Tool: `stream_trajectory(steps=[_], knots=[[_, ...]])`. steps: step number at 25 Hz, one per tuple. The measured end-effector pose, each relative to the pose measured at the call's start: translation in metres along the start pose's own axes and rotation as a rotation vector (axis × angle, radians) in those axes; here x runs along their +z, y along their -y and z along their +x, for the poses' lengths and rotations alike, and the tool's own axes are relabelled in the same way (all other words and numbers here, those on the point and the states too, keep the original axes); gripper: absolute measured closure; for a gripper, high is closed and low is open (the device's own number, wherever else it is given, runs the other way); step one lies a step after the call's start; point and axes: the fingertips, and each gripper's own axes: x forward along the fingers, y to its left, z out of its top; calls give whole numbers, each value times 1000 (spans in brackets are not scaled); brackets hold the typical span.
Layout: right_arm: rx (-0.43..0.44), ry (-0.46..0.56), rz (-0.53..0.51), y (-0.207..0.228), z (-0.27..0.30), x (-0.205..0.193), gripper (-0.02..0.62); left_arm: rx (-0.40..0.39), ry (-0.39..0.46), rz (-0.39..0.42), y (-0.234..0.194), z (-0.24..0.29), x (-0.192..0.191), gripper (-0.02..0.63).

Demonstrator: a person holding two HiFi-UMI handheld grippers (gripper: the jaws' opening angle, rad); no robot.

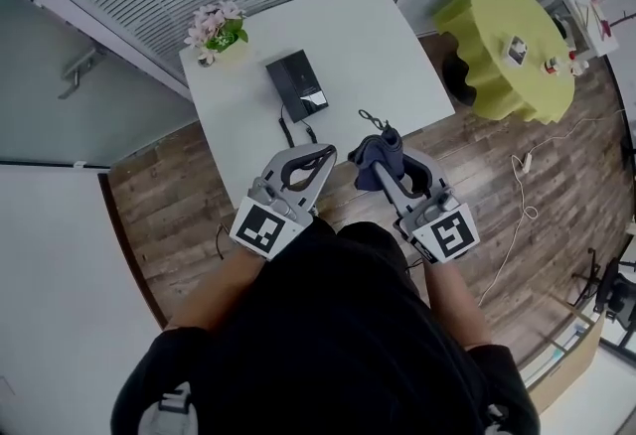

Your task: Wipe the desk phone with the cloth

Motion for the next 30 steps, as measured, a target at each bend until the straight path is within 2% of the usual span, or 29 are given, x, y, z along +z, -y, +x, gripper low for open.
stream_trajectory(steps=[7,15,23,30], knots=[[90,-17,-8,29,41,-5,487,92,-13,9,-40,12,-4,597],[335,-48,-38,66,103,-16,486,348,-25,-11,-99,24,-10,597],[533,-96,-90,105,157,-35,486,582,-58,-60,-132,43,-22,597],[631,-144,-175,120,190,-72,486,738,-64,-92,-142,54,-43,597]])
